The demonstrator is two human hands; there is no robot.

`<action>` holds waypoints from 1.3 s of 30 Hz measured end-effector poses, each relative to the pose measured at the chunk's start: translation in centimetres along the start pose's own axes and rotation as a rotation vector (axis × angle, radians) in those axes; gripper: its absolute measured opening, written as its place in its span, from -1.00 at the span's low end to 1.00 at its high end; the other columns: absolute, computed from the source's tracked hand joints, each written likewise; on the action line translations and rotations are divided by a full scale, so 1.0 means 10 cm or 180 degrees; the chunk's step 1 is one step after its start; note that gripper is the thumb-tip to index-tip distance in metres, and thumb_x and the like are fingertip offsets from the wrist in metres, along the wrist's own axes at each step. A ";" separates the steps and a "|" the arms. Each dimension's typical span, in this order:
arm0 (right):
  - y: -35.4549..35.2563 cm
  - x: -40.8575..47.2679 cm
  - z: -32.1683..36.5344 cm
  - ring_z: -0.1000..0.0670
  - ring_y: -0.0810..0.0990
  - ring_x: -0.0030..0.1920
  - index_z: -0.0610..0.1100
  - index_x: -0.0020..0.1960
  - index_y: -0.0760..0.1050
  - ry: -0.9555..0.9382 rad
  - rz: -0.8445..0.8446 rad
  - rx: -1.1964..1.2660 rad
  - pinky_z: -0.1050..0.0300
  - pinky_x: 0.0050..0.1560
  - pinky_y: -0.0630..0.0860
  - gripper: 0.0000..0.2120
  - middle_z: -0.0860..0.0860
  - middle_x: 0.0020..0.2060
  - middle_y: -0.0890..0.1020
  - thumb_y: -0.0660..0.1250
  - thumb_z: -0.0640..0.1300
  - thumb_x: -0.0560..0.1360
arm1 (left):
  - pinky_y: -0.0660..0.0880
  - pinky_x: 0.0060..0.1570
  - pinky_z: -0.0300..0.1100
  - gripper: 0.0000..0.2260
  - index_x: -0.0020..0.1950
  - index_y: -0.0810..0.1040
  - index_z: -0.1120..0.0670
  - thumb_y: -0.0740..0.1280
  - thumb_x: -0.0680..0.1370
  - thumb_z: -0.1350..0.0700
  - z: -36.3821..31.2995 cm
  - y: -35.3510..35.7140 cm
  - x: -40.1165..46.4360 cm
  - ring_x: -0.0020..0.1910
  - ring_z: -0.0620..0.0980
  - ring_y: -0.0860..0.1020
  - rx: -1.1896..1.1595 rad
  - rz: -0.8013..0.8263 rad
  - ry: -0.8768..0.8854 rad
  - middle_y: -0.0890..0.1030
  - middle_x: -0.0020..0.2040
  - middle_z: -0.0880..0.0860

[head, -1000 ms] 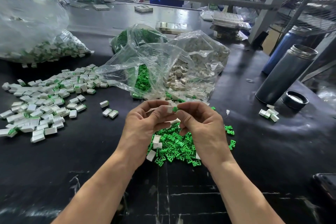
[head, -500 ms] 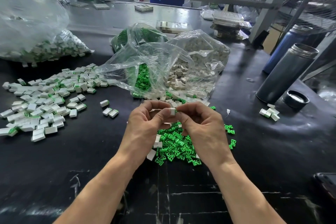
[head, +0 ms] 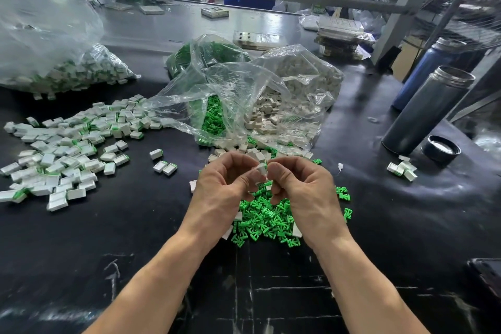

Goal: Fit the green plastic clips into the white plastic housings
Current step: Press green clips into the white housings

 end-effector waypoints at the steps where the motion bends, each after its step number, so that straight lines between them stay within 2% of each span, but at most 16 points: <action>1: 0.01 0.00 0.00 0.02 0.54 -0.40 -0.10 -0.09 0.68 -0.0024 0.0005 -0.0085 0.15 -0.37 0.54 -0.92 -0.02 -0.39 0.62 0.45 -0.19 0.58 | 0.61 -0.22 -0.23 -0.91 0.00 0.68 0.07 0.50 0.52 0.14 0.00 0.00 0.00 -0.24 -0.06 0.62 0.0008 -0.0016 -0.0018 0.71 -0.19 0.04; 6: 0.03 -0.03 0.00 0.09 0.55 -0.38 -0.02 -0.13 0.67 -0.0100 0.0005 -0.0433 0.15 -0.38 0.55 -0.83 0.03 -0.38 0.65 0.44 -0.25 0.58 | 0.60 -0.26 -0.26 -0.94 -0.05 0.73 0.12 0.51 0.51 0.24 -0.02 -0.03 -0.02 -0.31 -0.07 0.63 0.0117 -0.0166 -0.0020 0.72 -0.25 0.10; 10: 0.04 -0.05 0.06 0.16 0.57 -0.34 0.02 -0.13 0.66 -0.0217 0.0043 -0.0808 0.10 -0.28 0.56 -0.83 0.12 -0.34 0.67 0.46 -0.22 0.57 | 0.62 -0.27 -0.23 -0.88 -0.07 0.73 0.14 0.49 0.50 0.35 -0.04 -0.04 -0.03 -0.32 -0.06 0.62 0.0313 -0.0227 0.0053 0.72 -0.25 0.11; 14: 0.05 -0.06 0.08 0.18 0.58 -0.33 0.02 -0.12 0.66 -0.0301 0.0024 -0.1123 0.21 -0.24 0.48 -0.85 0.21 -0.36 0.64 0.47 -0.21 0.56 | 0.55 -0.29 -0.32 -0.82 -0.07 0.74 0.13 0.46 0.50 0.40 -0.07 -0.05 -0.02 -0.33 -0.13 0.63 0.0503 -0.0160 0.0087 0.73 -0.27 0.06; 20: 0.04 -0.08 0.06 0.17 0.57 -0.34 0.02 -0.12 0.65 -0.0312 -0.0052 -0.0978 0.19 -0.25 0.47 -0.83 0.19 -0.36 0.64 0.47 -0.23 0.55 | 0.56 -0.29 -0.31 -0.80 -0.09 0.75 0.13 0.45 0.50 0.41 -0.08 -0.04 -0.02 -0.33 -0.10 0.64 0.0543 -0.0133 0.0089 0.72 -0.26 0.08; 24: 0.07 -0.11 0.07 0.16 0.59 -0.32 0.03 -0.13 0.66 -0.0395 -0.0078 -0.1164 0.18 -0.24 0.50 -0.85 0.19 -0.32 0.67 0.49 -0.21 0.54 | 0.54 -0.29 -0.32 -0.77 -0.09 0.75 0.12 0.43 0.50 0.43 -0.07 -0.05 -0.01 -0.31 -0.13 0.65 0.0670 -0.0067 0.0090 0.73 -0.24 0.05; 27: 0.08 -0.12 0.08 0.16 0.58 -0.34 0.03 -0.16 0.68 -0.0360 -0.0094 -0.0853 0.08 -0.30 0.51 -0.83 0.11 -0.33 0.69 0.50 -0.23 0.53 | 0.56 -0.29 -0.32 -0.76 -0.10 0.75 0.09 0.42 0.50 0.42 -0.09 -0.06 -0.02 -0.32 -0.10 0.66 0.0673 -0.0131 0.0099 0.73 -0.25 0.04; 29: 0.08 -0.13 0.08 0.04 0.52 -0.37 0.04 -0.16 0.70 -0.0333 -0.0123 -0.0639 -0.09 -0.36 0.48 -0.81 -0.04 -0.34 0.69 0.51 -0.24 0.52 | 0.57 -0.29 -0.30 -0.75 -0.12 0.74 0.08 0.42 0.51 0.42 -0.10 -0.07 -0.03 -0.33 -0.08 0.65 0.0626 -0.0185 0.0105 0.73 -0.26 0.06; 31: 0.09 -0.12 0.07 -0.02 0.48 -0.38 0.02 -0.16 0.72 -0.0269 -0.0138 -0.0525 -0.07 -0.40 0.47 -0.81 -0.11 -0.34 0.68 0.52 -0.27 0.51 | 0.57 -0.30 -0.29 -0.78 -0.12 0.73 0.10 0.42 0.51 0.42 -0.10 -0.08 -0.03 -0.35 -0.08 0.62 0.0545 -0.0217 0.0097 0.72 -0.28 0.07; 33: 0.08 -0.11 0.06 0.00 0.48 -0.40 -0.04 -0.15 0.73 -0.0192 -0.0165 -0.0338 0.04 -0.41 0.46 -0.83 -0.12 -0.35 0.68 0.50 -0.30 0.51 | 0.58 -0.30 -0.29 -0.81 -0.12 0.72 0.11 0.44 0.52 0.39 -0.13 -0.04 -0.04 -0.35 -0.10 0.60 0.0441 -0.0226 0.0104 0.70 -0.29 0.08; 35: 0.06 -0.09 0.09 0.01 0.49 -0.41 -0.12 -0.11 0.72 -0.0165 -0.0145 -0.0064 0.13 -0.43 0.48 -0.93 -0.14 -0.36 0.66 0.48 -0.22 0.54 | 0.57 -0.25 -0.32 -0.86 -0.11 0.69 0.11 0.45 0.53 0.35 -0.17 0.01 -0.05 -0.31 -0.16 0.61 0.0344 -0.0191 0.0137 0.70 -0.28 0.03; 36: 0.07 -0.09 0.10 0.01 0.48 -0.42 -0.13 -0.08 0.71 -0.0162 -0.0139 0.0032 0.14 -0.45 0.47 -0.89 -0.13 -0.37 0.64 0.46 -0.11 0.57 | 0.56 -0.21 -0.33 -0.87 -0.10 0.68 0.11 0.45 0.54 0.33 -0.20 0.03 -0.05 -0.27 -0.18 0.63 0.0329 -0.0164 0.0165 0.71 -0.25 -0.01; 39: 0.09 -0.08 0.06 -0.02 0.46 -0.46 -0.13 -0.02 0.66 0.0125 -0.0179 0.0157 0.14 -0.51 0.38 -0.58 -0.09 -0.41 0.58 0.25 0.20 0.63 | 0.57 -0.01 -0.24 -0.89 -0.09 0.68 0.03 0.48 0.54 0.24 -0.21 0.07 -0.06 -0.09 -0.11 0.65 0.0732 -0.0059 0.0285 0.70 -0.08 -0.05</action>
Point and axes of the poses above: each hand's wrist, its own x-axis towards the middle knuckle, its own y-axis out of the palm, z = x × y, the point moved 7 cm from there along x, towards the middle knuckle
